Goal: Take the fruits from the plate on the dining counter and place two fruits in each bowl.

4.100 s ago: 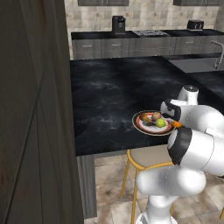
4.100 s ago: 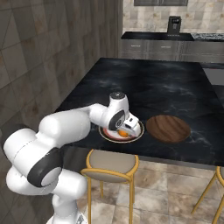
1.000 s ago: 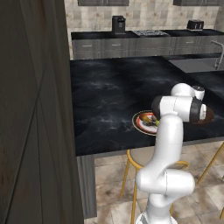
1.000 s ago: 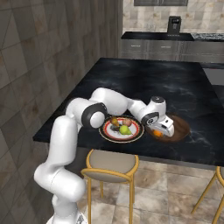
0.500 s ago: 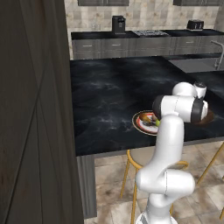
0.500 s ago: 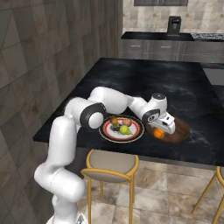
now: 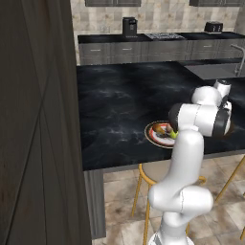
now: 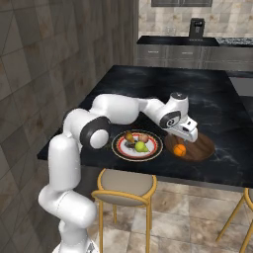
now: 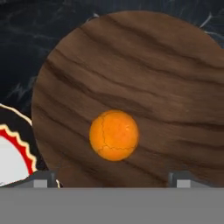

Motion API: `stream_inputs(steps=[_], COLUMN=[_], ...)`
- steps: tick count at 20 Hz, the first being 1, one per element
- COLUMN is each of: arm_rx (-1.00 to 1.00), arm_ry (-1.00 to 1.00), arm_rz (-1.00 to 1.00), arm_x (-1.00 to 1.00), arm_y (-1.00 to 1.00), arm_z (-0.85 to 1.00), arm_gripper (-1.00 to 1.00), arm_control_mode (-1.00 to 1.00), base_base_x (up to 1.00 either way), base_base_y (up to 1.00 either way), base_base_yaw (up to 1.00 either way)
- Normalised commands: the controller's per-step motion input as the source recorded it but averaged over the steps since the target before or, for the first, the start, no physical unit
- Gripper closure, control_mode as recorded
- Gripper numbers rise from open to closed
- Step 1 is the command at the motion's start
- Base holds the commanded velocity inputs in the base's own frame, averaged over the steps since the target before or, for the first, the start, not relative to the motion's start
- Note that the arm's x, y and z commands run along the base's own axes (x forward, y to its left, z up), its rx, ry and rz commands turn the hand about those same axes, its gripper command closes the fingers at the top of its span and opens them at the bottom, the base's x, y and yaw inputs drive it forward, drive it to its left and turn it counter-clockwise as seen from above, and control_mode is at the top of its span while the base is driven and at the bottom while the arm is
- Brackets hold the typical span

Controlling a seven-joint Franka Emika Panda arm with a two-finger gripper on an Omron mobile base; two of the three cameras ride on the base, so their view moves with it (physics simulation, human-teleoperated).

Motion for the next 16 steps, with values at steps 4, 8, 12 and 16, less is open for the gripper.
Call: stream_inputs(steps=[4,8,12,16], arm_rx=[0.0,-0.02,-0.04,-0.03], arm_ry=[-0.04,-0.01,0.0,0.0], arm_rz=[0.04,0.15,0.17,0.19], arm_x=[-0.54,-0.35,-0.25,-0.04], arm_y=[0.57,0.86,0.81,0.62], arm_z=[0.29,0.08,0.0,0.0], arm_gripper=[-1.0,-1.0,-1.0,-1.0], arm_control_mode=[-1.0,-1.0,-1.0,-1.0], base_base_x=[0.0,0.0,0.0,0.0], base_base_y=[0.0,0.0,0.0,0.0], base_base_yaw=[0.0,0.0,0.0,0.0])
